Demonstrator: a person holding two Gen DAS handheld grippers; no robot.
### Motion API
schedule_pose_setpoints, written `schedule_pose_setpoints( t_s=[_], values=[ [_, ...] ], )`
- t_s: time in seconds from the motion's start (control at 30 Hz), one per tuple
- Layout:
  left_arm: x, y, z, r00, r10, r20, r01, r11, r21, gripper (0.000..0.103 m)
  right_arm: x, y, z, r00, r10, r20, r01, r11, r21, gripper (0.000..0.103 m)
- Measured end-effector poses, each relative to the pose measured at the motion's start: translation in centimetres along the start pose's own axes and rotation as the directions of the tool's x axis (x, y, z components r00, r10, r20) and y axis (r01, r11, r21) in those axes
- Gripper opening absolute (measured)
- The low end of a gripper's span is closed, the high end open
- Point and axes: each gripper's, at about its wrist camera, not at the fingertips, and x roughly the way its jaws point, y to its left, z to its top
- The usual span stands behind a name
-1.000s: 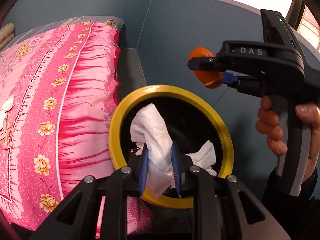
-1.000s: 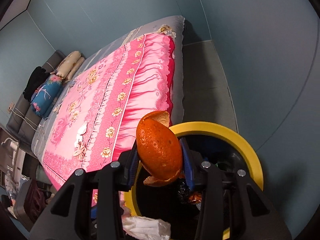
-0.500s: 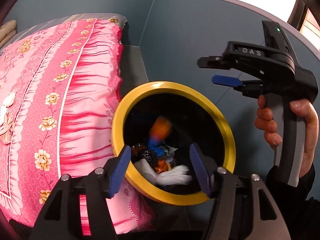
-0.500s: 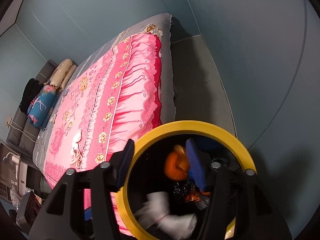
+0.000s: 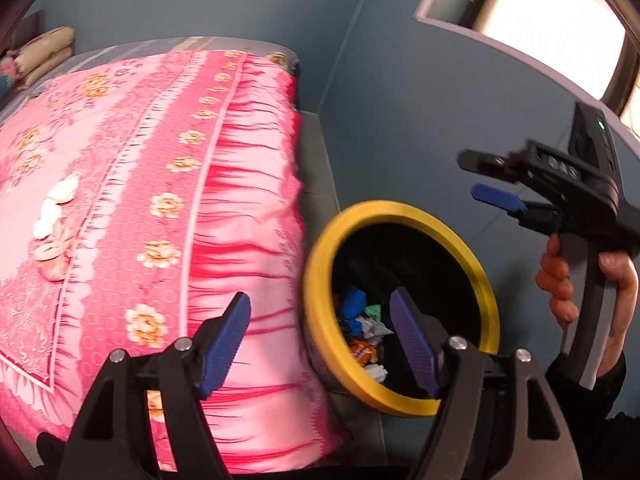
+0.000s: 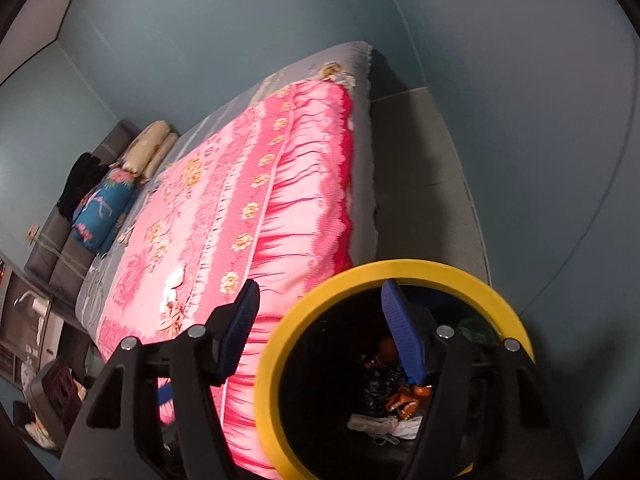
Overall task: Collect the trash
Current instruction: 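Open the left tool while the right tool opens, dropping tissue and peel into the bin, then move both tools away from the bin back toward the bed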
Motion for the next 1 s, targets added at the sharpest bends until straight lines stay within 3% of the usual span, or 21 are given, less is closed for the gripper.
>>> schedule_pose_setpoints(
  t_s=[0.5, 1.0],
  values=[
    [-3.8, 9.6, 1.1, 0.986, 0.152, 0.065, -0.14, 0.978, -0.155, 0.074, 3.3, 8.7, 1.3, 0.997, 0.025, -0.072, -0.037, 0.984, -0.177, 0.064],
    [-5.2, 19.7, 1.3, 0.965, 0.253, 0.068, -0.216, 0.914, -0.343, 0.074, 13.3, 19.6, 2.2, 0.973, 0.056, -0.225, -0.125, 0.943, -0.309, 0.064]
  ],
)
